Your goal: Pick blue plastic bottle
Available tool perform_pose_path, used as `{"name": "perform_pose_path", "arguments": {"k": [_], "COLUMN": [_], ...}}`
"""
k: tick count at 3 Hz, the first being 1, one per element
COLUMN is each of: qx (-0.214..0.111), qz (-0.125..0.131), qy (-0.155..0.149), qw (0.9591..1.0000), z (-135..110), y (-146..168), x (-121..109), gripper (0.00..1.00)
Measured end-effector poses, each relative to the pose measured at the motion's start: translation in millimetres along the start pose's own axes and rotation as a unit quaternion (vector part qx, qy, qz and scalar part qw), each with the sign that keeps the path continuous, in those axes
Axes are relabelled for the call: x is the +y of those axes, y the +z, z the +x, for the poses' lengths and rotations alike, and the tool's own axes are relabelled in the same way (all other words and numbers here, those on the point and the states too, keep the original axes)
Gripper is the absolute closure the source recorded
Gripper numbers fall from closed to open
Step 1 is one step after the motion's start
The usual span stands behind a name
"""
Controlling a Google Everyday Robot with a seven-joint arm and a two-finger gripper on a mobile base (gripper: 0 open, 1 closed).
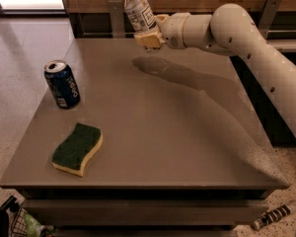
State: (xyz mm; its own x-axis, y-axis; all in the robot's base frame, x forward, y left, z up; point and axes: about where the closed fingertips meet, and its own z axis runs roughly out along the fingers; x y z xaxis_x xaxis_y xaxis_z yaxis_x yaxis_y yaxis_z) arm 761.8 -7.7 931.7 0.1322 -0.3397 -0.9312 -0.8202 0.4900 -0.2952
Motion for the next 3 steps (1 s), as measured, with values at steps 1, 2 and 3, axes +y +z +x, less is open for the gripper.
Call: {"name": "perform_pose_path", "arguments": {"k": [1, 2, 3], "qx": [0.005, -0.011, -0.045], "qz": [0.001, -0.007, -0.021], "qy": [-0.001, 0.018, 0.065], "qw": [1.0, 0.9998, 0.9967], "z": [-5, -1, 5], "y": [1, 9, 20], "x": [9, 19, 33], "gripper": [1.0, 1.0, 1.0]}}
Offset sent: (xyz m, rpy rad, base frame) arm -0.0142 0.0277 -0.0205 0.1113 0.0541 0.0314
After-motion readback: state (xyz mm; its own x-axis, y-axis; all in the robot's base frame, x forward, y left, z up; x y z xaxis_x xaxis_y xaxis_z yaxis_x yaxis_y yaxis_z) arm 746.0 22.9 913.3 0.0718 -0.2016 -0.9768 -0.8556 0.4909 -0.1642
